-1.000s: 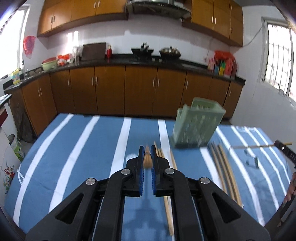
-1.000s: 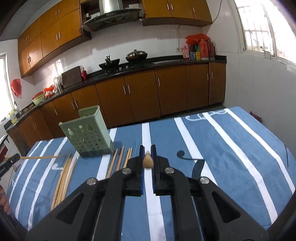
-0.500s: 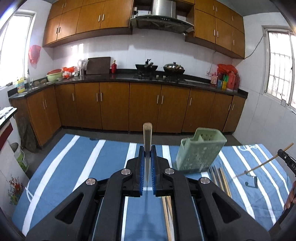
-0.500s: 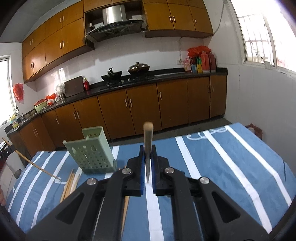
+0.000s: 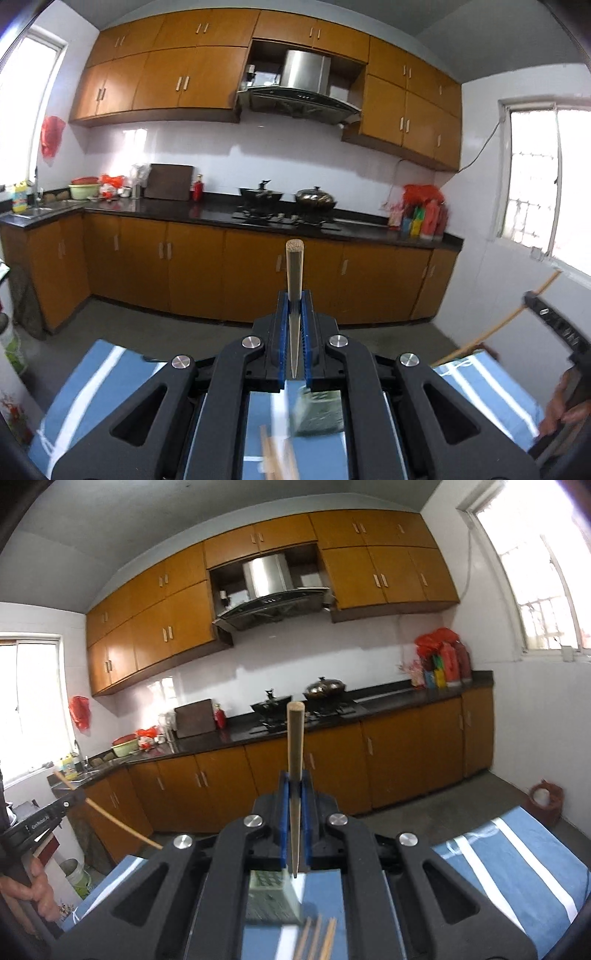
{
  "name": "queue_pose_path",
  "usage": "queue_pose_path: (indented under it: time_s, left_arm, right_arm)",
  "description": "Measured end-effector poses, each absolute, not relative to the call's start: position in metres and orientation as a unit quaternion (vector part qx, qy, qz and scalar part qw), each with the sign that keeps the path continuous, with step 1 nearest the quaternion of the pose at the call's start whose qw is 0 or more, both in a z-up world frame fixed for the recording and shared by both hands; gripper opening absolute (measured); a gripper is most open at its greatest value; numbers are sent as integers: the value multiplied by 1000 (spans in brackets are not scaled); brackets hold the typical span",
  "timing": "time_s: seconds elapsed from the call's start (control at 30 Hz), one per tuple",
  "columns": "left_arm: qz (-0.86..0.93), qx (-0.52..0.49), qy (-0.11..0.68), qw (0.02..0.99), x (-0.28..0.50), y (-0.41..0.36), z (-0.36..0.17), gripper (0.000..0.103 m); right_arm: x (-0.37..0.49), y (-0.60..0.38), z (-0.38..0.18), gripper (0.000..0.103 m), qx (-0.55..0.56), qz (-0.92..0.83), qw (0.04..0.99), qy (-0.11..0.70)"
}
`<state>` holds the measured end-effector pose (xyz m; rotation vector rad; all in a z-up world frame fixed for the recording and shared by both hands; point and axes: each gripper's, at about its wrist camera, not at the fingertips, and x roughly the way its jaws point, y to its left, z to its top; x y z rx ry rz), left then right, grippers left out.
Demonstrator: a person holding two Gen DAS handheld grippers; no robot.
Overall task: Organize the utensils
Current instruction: 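Lift the left gripper's chopstick upright over the green holder while the right gripper carries its own, then open the left gripper to drop its chopstick into the holder while the right gripper releases its own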
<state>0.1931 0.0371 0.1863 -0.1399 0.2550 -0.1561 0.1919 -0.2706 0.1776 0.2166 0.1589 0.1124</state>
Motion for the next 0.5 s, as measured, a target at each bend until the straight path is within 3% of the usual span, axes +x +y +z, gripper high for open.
queue_pose_path:
  time_s: [0.5]
  left_arm:
    - [-100, -34, 186, 977, 240, -16, 130, 7]
  right_arm:
    - [265, -221, 131, 7, 74, 79, 984, 143]
